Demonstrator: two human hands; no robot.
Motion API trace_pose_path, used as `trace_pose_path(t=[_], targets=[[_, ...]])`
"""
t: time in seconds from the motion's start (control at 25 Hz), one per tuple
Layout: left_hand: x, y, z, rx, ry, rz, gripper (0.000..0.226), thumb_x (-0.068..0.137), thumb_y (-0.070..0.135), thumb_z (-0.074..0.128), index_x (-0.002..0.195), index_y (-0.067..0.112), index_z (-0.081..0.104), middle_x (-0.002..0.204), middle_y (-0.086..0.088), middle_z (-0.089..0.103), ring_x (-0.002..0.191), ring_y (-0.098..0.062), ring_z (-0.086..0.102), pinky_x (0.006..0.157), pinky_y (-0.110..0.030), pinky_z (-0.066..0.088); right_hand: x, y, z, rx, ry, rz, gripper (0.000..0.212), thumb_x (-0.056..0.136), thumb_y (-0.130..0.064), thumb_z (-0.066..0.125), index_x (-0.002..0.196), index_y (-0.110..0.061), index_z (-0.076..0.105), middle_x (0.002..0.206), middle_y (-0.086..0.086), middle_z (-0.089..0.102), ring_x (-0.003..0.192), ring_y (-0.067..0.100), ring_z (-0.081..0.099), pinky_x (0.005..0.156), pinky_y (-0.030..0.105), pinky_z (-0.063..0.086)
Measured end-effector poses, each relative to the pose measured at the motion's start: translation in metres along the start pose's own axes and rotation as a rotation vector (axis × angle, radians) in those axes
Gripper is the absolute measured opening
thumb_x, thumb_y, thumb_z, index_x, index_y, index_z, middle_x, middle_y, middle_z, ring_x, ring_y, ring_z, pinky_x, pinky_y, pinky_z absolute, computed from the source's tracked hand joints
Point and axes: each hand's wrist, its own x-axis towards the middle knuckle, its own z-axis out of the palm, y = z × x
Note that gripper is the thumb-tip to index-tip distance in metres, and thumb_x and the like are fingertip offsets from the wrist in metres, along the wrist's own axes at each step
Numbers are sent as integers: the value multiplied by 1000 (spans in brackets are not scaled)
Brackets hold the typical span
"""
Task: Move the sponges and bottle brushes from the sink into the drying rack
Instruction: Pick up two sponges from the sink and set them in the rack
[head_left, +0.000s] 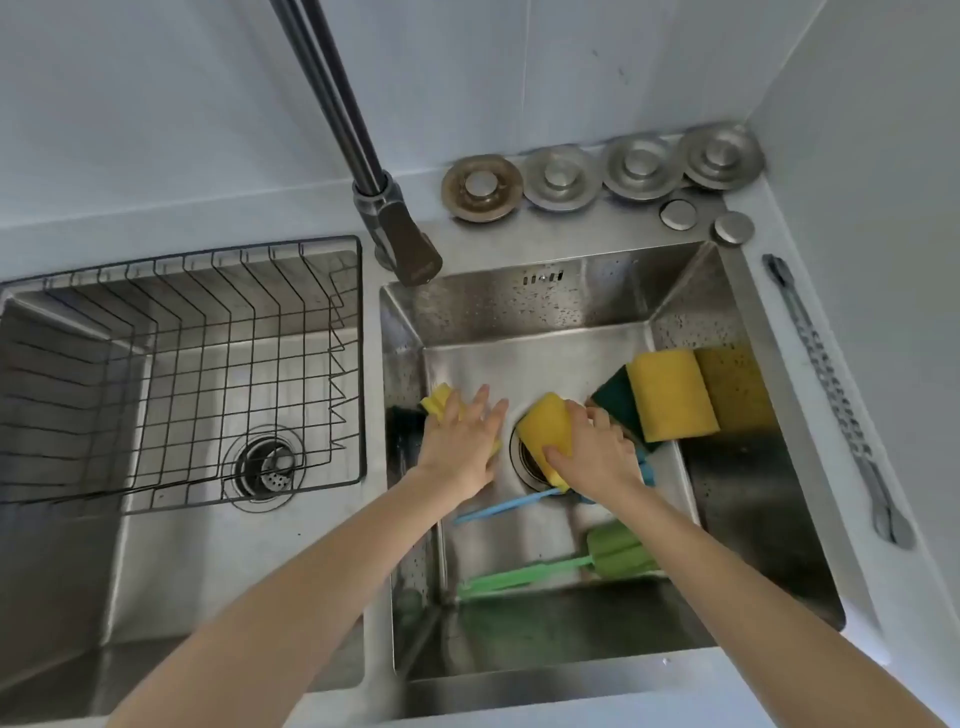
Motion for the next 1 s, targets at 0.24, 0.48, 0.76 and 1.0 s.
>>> trace_pose_path(t=[0.24, 0.48, 0.76, 1.0], targets=[[8, -6, 6, 150, -20, 21, 68, 87, 24, 56, 143, 19, 17, 157, -7, 4, 144, -36, 1, 111, -53, 26, 8, 4, 9, 99, -24, 64, 65, 88, -30, 50, 143, -15, 19, 142, 21, 32, 125, 42, 38, 103, 47, 34], [8, -4, 11, 199, 40, 13, 60, 86, 13, 56, 138, 16, 26, 153, -8, 17, 143, -34, 3, 109, -50, 26, 9, 5, 9, 115, -14, 68, 61, 90, -28, 48, 143, -13, 21, 141, 22, 32, 124, 43, 37, 103, 48, 37], [2, -5, 3, 148, 74, 23, 45, 89, 12, 51, 132, 13, 37, 142, -9, 37, 141, -38, 13, 107, -44, 38, 5, 5, 8, 203, -17, 81, 59, 92, -25, 46, 143, -10, 21, 142, 28, 29, 126, 46, 33, 104, 47, 36], [-10, 3, -15, 1, 197, 63, 44, 90, 25, 51, 131, 14, 39, 138, -7, 44, 135, -27, 30, 92, -39, 49, -8, 5, -8, 368, 35, 102, 54, 94, -24, 44, 142, -9, 23, 136, 28, 35, 120, 43, 41, 100, 42, 36]])
